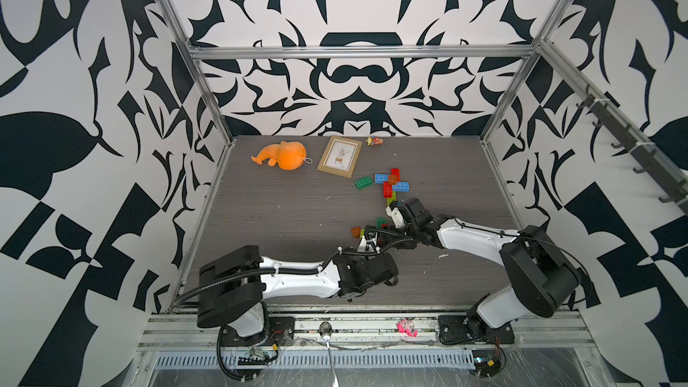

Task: Assemble a small pinwheel with lego
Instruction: Assemble the lego brick with the lego brick, then move the lego brick at the center of the board.

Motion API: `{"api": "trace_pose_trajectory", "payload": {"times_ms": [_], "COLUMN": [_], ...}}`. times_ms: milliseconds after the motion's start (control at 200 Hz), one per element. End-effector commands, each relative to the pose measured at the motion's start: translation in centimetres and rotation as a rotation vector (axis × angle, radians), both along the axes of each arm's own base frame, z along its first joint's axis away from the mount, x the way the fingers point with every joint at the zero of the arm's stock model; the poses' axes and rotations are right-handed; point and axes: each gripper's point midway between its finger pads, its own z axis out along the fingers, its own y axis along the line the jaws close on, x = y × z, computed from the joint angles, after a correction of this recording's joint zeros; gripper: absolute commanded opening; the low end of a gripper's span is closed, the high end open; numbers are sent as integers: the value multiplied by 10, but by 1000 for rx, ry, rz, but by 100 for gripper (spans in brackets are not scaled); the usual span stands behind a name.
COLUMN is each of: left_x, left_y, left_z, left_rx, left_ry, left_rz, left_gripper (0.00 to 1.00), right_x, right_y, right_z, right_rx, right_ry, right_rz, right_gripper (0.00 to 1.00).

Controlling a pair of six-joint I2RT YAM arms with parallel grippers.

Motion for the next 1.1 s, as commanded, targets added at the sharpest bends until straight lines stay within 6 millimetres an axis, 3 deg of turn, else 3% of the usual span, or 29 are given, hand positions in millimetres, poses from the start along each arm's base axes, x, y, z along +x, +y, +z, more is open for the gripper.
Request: {"api": "trace_pose_trajectory", "payload": {"times_ms": [0,275,495,650,840,965,1095], "left_x": [-3,0,1,9,23,38,39], "left_y": [7,46,71,78,85,110,119], "left_z": [27,86,113,113,112,98,89], "left_rx": [-83,-227,-295,-377,-435,-340,-315], "left_ry": [-22,-46,-50,-7,15,-30,-81], "left_rz": [-36,-121,-142,-135,-120,-5,-9], "left_gripper": [100,100,100,100,100,100,100], "right_x": [-1,9,7,9,23,50,85], "right_y": [-14,-6,-26,-29,3,20,47], "right_z": [5,58,98,118,127,125,121], "right_rx": [-70,-25,-37,7,21,-32,-63], "right_ry": [-1,-94,-210,-250,-268,-277,-275], "right_rz": [2,28,-35,-109,-91,-90,-45], "right_gripper": [87,96,99,99,99,99,98]}}
